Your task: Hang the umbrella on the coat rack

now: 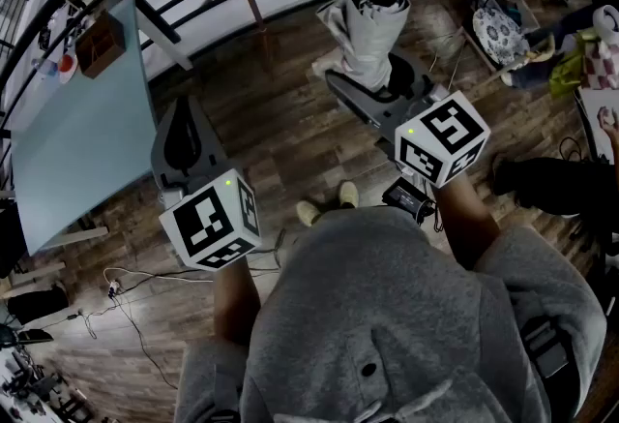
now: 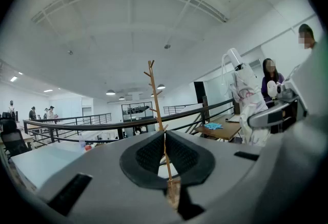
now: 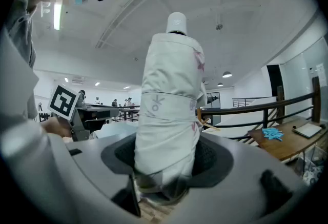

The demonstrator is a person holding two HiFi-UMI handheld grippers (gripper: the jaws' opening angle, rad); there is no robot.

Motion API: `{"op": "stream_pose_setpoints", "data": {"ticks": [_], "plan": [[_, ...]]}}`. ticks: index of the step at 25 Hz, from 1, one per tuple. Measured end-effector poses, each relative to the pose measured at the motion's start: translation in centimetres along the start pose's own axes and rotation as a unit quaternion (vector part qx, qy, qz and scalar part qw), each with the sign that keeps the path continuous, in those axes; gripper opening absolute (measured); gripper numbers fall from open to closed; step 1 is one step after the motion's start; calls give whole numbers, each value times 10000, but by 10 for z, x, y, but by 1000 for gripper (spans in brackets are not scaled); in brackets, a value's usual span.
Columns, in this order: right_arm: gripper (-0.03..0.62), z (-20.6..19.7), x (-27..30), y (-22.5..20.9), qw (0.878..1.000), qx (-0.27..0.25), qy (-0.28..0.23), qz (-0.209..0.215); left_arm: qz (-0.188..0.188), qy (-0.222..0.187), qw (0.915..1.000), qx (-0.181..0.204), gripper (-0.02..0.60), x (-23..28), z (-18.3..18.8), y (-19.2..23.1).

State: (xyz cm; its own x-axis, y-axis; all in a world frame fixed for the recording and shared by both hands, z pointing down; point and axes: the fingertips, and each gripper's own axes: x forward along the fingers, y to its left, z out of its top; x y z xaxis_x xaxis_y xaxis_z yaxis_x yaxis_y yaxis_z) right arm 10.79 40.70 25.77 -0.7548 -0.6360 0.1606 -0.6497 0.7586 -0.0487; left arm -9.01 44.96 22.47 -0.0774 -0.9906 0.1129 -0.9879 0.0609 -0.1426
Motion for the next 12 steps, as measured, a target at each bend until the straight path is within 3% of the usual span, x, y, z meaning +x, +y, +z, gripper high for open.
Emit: {"op": "stream_pose_setpoints", "data": {"ticks": [12], "plan": [[273,-4,0,37,9999,36,-23,-128,-119,-96,9999,-74,21,-28,-5,24]]}}
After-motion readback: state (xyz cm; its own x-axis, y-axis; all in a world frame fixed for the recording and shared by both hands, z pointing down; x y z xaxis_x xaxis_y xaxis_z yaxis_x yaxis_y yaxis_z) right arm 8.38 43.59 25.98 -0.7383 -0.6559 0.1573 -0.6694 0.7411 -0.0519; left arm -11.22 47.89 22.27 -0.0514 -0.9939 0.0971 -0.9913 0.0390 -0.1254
